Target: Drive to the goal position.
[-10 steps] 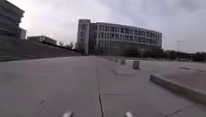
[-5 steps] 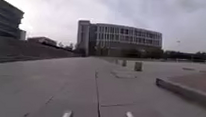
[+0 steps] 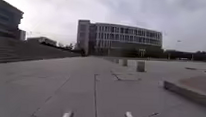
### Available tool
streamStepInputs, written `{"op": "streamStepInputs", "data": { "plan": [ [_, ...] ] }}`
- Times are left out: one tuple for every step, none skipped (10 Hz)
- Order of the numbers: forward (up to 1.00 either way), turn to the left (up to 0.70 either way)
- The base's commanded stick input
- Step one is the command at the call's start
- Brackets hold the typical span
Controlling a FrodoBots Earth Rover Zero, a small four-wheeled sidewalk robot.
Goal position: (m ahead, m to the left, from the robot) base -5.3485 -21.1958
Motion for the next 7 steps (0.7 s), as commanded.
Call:
{"op": "streamStepInputs", "data": {
  "plan": [
    [0.7, 0.0],
    [0.7, 0.0],
    [0.7, 0.0],
    [0.7, 0.0],
    [0.7, 0.0],
    [0.7, -0.14],
    [0.7, -0.14]
  ]
}}
